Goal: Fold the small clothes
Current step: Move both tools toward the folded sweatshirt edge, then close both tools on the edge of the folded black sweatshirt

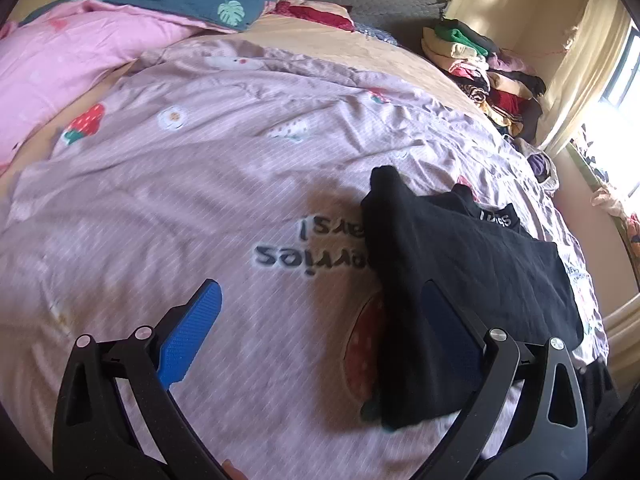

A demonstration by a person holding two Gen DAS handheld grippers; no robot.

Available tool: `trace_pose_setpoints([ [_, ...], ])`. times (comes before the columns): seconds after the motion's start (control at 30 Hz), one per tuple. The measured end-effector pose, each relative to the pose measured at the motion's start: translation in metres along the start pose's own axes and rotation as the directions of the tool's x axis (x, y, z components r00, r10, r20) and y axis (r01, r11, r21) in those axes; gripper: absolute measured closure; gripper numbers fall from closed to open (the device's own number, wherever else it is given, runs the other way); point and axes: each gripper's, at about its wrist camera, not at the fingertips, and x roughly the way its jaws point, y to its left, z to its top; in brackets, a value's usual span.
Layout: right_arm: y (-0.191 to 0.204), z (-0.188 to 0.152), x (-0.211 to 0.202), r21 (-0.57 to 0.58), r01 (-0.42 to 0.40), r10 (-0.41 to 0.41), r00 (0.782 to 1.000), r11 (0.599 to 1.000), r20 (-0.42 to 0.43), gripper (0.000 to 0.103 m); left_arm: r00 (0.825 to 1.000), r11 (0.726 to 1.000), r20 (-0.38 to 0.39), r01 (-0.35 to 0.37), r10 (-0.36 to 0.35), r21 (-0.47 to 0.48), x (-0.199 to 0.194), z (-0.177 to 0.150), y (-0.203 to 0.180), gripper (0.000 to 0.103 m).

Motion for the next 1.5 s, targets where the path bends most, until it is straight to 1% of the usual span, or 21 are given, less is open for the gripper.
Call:
trace_pose_setpoints([
  [0.07, 0.0, -0.001, 0.01, -0.006, 0.022, -0.022, 1.0, 1.0, -0.007, 0.005, 1.0, 1.0, -0.003, -0.003, 0.003, 0.006, 0.006, 0.004, -0.004, 0.01],
  [0.23, -0.002, 0.0, 0.027, -0.018, 0.042, -0.043, 0.999, 0.999, -0.025, 0.005, 1.0, 1.0, -0.012, 0.002, -0.002, 0.023, 0.022, 0.016, -0.012, 0.01],
  [0.43, -0.004, 0.004, 0.045, -0.033, 0.063, -0.064, 0.998, 0.997, -0.024, 0.005, 1.0, 0.999, -0.025, 0.005, -0.004, 0.039, 0.042, 0.029, -0.022, 0.01],
  [0.6, -0.003, 0.011, 0.054, -0.066, 0.086, -0.086, 0.996, 0.994, 0.006, 0.005, 0.998, 0.999, -0.056, 0.011, -0.008, 0.051, 0.06, 0.037, -0.03, 0.01],
  [0.7, -0.001, 0.016, 0.058, -0.092, 0.112, -0.109, 0.993, 0.989, 0.036, 0.005, 0.997, 0.998, -0.079, 0.028, -0.023, 0.054, 0.071, 0.041, -0.036, 0.01],
  [0.8, -0.002, 0.017, 0.055, -0.101, 0.151, -0.143, 0.986, 0.983, 0.084, 0.007, 0.995, 0.998, -0.101, 0.02, -0.014, 0.067, 0.082, 0.042, -0.041, 0.01],
  [0.83, -0.002, 0.016, 0.053, -0.101, 0.158, -0.147, 0.983, 0.982, 0.109, 0.014, 0.994, 0.997, -0.109, 0.021, -0.013, 0.069, 0.086, 0.042, -0.042, 0.01],
  [0.87, -0.003, 0.015, 0.048, -0.106, 0.156, -0.142, 0.981, 0.982, 0.135, 0.024, 0.993, 0.997, -0.113, 0.019, -0.012, 0.069, 0.088, 0.042, -0.042, 0.01],
  [0.93, -0.003, 0.014, 0.042, -0.117, 0.173, -0.151, 0.973, 0.978, 0.173, 0.031, 0.992, 0.998, -0.128, 0.014, -0.005, 0.067, 0.094, 0.041, -0.043, 0.01],
  [1.0, -0.003, 0.011, 0.036, -0.134, 0.196, -0.164, 0.962, 0.971, 0.218, 0.043, 0.991, 0.998, -0.136, 0.008, 0.001, 0.066, 0.098, 0.04, -0.042, 0.01],
  [1.07, -0.005, 0.01, 0.028, -0.136, 0.196, -0.158, 0.955, 0.971, 0.252, 0.07, 0.99, 0.998, -0.143, 0.005, 0.005, 0.067, 0.101, 0.039, -0.043, 0.01],
  [1.1, -0.006, 0.009, 0.025, -0.128, 0.188, -0.15, 0.954, 0.974, 0.261, 0.079, 0.989, 0.998, -0.147, 0.003, 0.008, 0.07, 0.102, 0.038, -0.044, 0.01],
  [1.13, -0.009, 0.009, 0.022, -0.118, 0.181, -0.144, 0.953, 0.976, 0.268, 0.09, 0.989, 0.997, -0.149, 0.003, 0.008, 0.073, 0.102, 0.038, -0.045, 0.01],
  [1.17, -0.011, 0.01, 0.019, -0.114, 0.197, -0.159, 0.948, 0.974, 0.277, 0.09, 0.989, 0.997, -0.15, 0.003, 0.008, 0.076, 0.102, 0.038, -0.046, 0.01],
  [1.3, -0.026, 0.012, 0.015, -0.061, 0.171, -0.148, 0.95, 0.983, 0.275, 0.093, 0.988, 0.997, -0.157, 0.008, 0.004, 0.076, 0.103, 0.037, -0.052, 0.01],
  [1.43, -0.045, 0.012, 0.01, 0.007, 0.138, -0.135, 0.95, 0.99, 0.28, 0.094, 0.986, 0.997, -0.163, 0.038, -0.027, 0.065, 0.102, 0.038, -0.061, 0.01],
  [1.5, -0.048, 0.009, 0.006, 0.022, 0.133, -0.134, 0.949, 0.991, 0.286, 0.094, 0.987, 0.996, -0.152, 0.064, -0.054, 0.061, 0.099, 0.039, -0.068, 0.01],
])
